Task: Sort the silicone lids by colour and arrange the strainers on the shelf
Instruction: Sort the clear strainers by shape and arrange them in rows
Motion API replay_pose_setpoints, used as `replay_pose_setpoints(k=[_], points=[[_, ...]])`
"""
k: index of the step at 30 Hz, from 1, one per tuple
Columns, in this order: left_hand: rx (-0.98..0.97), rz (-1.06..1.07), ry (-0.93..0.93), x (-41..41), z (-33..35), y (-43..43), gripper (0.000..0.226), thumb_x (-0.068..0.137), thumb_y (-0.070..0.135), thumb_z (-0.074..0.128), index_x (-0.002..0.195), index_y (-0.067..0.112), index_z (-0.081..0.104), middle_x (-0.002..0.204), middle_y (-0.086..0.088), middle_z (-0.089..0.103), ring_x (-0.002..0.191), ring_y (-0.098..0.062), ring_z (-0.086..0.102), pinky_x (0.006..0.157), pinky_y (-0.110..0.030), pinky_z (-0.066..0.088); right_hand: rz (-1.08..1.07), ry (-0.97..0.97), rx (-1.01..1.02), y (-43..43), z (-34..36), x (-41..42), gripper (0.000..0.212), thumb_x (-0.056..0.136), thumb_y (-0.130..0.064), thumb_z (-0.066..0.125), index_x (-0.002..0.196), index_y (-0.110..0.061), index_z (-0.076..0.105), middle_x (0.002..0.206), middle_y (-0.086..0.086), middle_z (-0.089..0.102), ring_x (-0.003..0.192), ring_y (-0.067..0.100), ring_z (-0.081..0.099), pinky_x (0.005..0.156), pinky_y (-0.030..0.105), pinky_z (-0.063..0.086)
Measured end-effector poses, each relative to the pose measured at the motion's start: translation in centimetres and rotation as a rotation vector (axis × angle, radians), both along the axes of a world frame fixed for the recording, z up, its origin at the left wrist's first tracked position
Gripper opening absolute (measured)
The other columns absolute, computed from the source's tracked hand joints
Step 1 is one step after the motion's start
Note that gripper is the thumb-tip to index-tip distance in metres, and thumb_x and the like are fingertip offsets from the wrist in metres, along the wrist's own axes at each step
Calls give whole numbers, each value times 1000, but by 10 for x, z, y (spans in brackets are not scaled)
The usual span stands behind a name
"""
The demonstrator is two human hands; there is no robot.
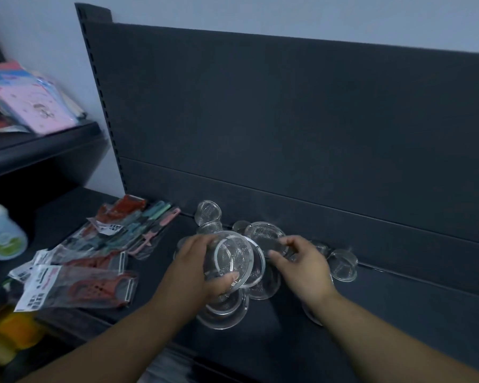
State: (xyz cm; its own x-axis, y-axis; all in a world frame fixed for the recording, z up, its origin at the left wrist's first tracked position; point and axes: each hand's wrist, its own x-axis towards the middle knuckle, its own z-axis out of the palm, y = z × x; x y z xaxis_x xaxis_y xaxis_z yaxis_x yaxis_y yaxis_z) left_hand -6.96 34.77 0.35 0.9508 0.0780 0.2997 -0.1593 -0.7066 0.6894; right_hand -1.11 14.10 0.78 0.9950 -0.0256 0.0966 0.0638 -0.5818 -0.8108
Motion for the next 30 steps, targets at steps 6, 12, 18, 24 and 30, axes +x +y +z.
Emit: replay_pose_setpoints(k=[6, 12, 18, 24, 30], points=[[-76, 136, -25, 9, -2, 3, 71, 68, 37, 80, 129, 29, 46, 125, 13, 40, 107, -2, 43, 87, -17, 32, 398, -124, -374, 2, -15, 1, 65, 79, -53, 67, 137, -32, 46, 145, -11, 41, 136, 8, 33, 114, 21, 21], [-84, 250, -34, 7, -3, 15, 74, 69, 41, 78, 133, 21, 46, 127, 4, 45, 105, -5, 45, 88, -20, 34, 524, -42, -490, 41, -28, -10, 73, 82, -67, 49, 143, -30, 36, 151, -9, 34, 141, 11, 27, 118, 30, 20], [-98, 260, -32, -2, -7, 18, 74, 69, 39, 79, 133, 20, 46, 128, 3, 45, 103, 0, 41, 88, -15, 32, 483, -193, -564, 56, -26, -9, 28, 92, -42, 48, 117, -30, 56, 113, -3, 64, 108, 20, 56, 95, 29, 42], [-109, 259, -11, -3, -2, 23, 74, 72, 42, 76, 135, 22, 43, 131, 6, 42, 104, -2, 41, 88, -18, 32, 211, -345, -253, 44, -17, 2, 17, 96, -26, 51, 104, -22, 66, 89, 0, 72, 80, 19, 66, 72, 24, 47], [-117, 210, -5, 2, 4, 18, 71, 72, 39, 76, 134, 24, 43, 126, 6, 40, 101, -4, 43, 85, -21, 34, -167, -61, 180, 27, -1, 21, 19, 97, -21, 46, 89, -16, 63, 80, 3, 67, 80, 24, 63, 73, 28, 45]])
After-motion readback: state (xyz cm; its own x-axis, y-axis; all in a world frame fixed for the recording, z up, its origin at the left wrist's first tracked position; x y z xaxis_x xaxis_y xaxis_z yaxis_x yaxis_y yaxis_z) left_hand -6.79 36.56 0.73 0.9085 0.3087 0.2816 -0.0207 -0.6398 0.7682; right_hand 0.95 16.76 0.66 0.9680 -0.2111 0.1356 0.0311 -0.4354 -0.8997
